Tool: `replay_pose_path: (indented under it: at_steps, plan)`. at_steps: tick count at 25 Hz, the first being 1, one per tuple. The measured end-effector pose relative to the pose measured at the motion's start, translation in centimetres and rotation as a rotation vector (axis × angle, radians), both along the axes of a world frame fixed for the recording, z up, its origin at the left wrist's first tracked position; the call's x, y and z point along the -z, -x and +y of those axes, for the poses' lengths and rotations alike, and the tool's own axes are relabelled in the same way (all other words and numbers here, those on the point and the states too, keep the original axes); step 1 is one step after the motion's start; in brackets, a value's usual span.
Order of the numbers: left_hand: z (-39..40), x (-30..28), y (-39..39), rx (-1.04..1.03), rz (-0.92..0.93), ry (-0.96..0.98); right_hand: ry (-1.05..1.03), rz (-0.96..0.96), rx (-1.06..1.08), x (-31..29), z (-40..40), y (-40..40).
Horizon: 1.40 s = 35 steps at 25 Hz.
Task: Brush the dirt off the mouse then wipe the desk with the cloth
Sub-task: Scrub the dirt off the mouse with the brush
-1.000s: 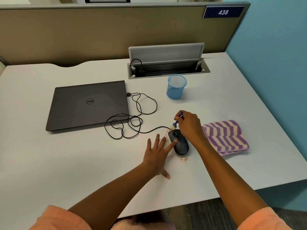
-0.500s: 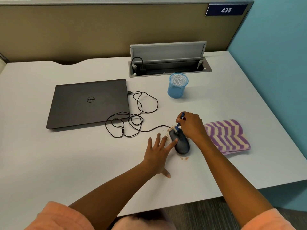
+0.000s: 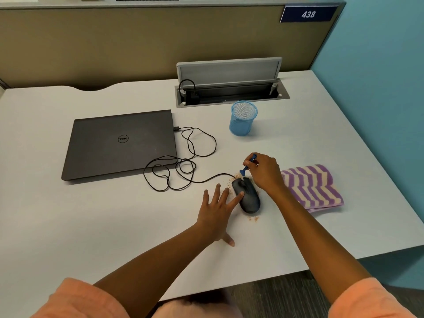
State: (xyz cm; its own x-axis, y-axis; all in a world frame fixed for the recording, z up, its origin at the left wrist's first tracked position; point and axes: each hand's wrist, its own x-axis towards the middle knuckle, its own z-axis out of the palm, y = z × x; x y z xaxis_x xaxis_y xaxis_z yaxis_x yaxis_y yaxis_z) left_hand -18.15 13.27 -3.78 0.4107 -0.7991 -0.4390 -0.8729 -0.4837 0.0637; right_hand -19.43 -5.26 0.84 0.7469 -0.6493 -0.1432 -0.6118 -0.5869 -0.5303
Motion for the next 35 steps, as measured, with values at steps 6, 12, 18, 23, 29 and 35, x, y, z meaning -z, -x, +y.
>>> replay_pose_path:
  at_steps: [6, 12, 18, 23, 29, 35]
  plan:
    - [0.0, 0.1, 0.0, 0.003, 0.001, -0.002, 0.018, 0.042, -0.025, -0.1, 0.2, 0.0]
    - [0.0, 0.0, 0.0, 0.003, -0.008, -0.012, 0.049, 0.101, 0.02, -0.4, 0.1, 0.7]
    - [-0.1, -0.4, 0.0, 0.015, -0.016, -0.02, 0.042, 0.075, 0.076, -1.0, 0.9, 0.6]
    - [0.0, -0.4, 0.0, 0.02, -0.018, -0.014, 0.051, 0.26, -0.004, -1.0, 0.3, 2.2]
    - [0.0, -0.4, 0.0, 0.02, -0.013, -0.018, 0.059, 0.107, -0.005, -1.6, 0.9, 1.7]
    - [0.0, -0.4, 0.0, 0.024, -0.015, -0.018, 0.084, 0.209, -0.055, -1.9, 0.8, 2.2]
